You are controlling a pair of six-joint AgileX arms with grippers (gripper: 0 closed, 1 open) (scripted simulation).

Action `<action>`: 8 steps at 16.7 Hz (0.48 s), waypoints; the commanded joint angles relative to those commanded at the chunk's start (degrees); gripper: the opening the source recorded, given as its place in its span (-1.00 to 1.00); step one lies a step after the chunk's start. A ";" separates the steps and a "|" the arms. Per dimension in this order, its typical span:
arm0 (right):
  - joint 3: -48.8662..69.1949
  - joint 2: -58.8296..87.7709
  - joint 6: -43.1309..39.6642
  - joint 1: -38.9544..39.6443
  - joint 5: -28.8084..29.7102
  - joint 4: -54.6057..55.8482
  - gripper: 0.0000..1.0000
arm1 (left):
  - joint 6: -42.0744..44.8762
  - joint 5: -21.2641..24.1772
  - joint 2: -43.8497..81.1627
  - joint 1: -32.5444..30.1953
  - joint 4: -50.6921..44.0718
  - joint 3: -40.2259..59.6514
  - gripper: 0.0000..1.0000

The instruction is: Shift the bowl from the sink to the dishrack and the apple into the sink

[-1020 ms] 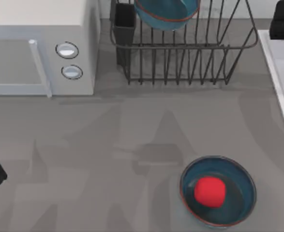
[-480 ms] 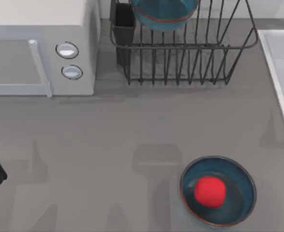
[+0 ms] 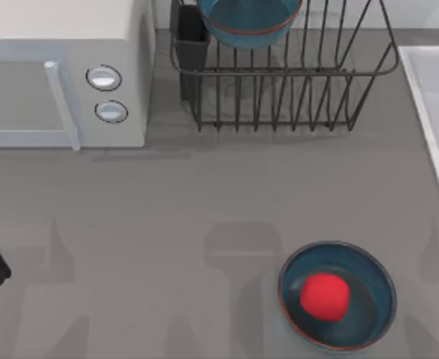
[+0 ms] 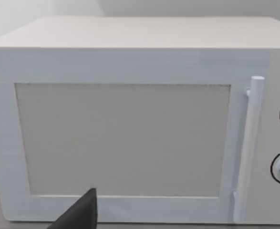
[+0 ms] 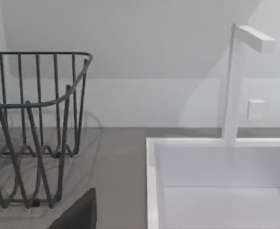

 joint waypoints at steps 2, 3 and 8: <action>-0.34 0.01 -0.19 -0.27 -0.26 -0.35 1.00 | 0.00 0.00 0.00 0.00 0.00 0.00 1.00; -0.34 0.01 -0.19 -0.27 -0.26 -0.35 1.00 | 0.00 0.00 0.00 0.00 0.00 0.00 1.00; -0.34 0.01 -0.19 -0.27 -0.26 -0.35 1.00 | 0.00 0.00 0.00 0.00 0.00 0.00 1.00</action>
